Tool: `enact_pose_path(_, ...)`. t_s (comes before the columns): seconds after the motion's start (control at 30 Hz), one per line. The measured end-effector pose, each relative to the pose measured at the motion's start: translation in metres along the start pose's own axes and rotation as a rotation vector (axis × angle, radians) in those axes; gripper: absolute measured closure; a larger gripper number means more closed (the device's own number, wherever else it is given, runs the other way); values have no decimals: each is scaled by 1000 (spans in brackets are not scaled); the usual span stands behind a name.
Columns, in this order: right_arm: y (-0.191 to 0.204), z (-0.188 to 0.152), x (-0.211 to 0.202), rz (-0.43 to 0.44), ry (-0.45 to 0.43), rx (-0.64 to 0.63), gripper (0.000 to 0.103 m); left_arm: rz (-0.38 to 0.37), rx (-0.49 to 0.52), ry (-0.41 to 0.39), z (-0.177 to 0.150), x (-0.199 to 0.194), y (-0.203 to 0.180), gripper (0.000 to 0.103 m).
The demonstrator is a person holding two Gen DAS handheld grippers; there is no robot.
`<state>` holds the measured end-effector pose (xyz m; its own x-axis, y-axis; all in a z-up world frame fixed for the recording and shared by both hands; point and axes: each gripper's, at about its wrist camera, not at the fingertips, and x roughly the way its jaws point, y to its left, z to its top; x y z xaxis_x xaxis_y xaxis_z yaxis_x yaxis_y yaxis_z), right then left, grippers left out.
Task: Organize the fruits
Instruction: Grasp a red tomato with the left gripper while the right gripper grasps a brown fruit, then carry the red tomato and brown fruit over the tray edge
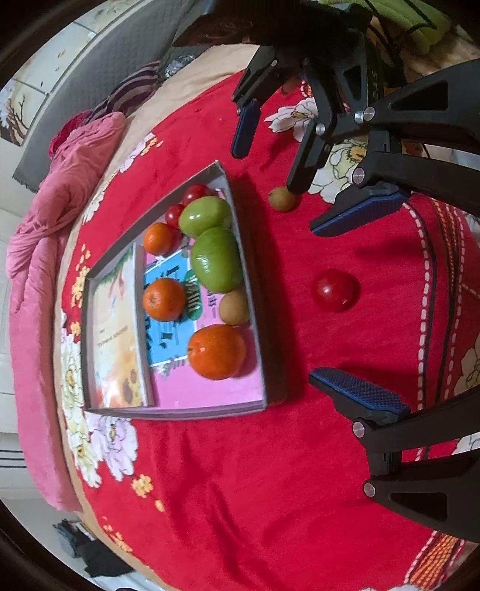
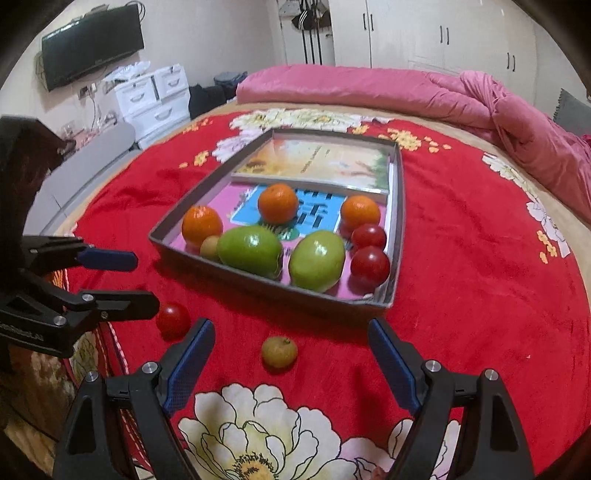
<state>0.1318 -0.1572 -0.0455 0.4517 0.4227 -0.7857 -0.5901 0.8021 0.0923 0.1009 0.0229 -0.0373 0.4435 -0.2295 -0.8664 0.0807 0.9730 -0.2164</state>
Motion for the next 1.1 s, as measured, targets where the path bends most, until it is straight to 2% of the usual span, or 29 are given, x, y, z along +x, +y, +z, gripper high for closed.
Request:
enact_pose_path(0.07,1,-2,5,-9,21,-8,19,-6,9,17,-3,4,-3,28)
enact_pose_path(0.23,5,-6,14,-29,48,-38,22,-20,35,46,-9,13,-11,40)
enact_pose_path(0.3,5,-8,17,-24,60,-40,30,-21,34,53,-10,17,-11,47)
enact_pose_path(0.4,7,-9,24,-11,82,-50,44,-34,16,57,-11,21,-9,50)
enact_pose_path(0.43,9,-10,26,-8,90,-57,52,-37,10,58,-10,22,-8,51)
enact_pose_path(0.47,10,-10,27,3,93,-60,59,-40,6,57,-10,22,-7,54)
enact_pose_path(0.5,11,-10,28,14,92,-64,62,-46,-1,57,-10,24,-5,59)
enact_pose_path(0.57,14,-10,28,18,85,-82,75,-53,-13,62,-10,27,-4,61)
enact_pose_path(0.6,16,-10,27,19,84,-92,78,-57,-16,66,-10,29,-3,62)
enact_pose_path(0.73,18,-8,21,44,57,-90,78,-53,-15,73,-10,34,-4,73)
enact_pose_path(0.87,18,-1,2,86,-36,-76,78,-66,-25,60,-8,30,-3,74)
enact_pose_path(0.97,17,5,-11,98,-94,-67,78,-96,-32,9,-4,16,-4,74)
enact_pose_path(1.1,10,11,-21,90,-142,-38,78,-82,-41,-87,5,-6,-1,74)
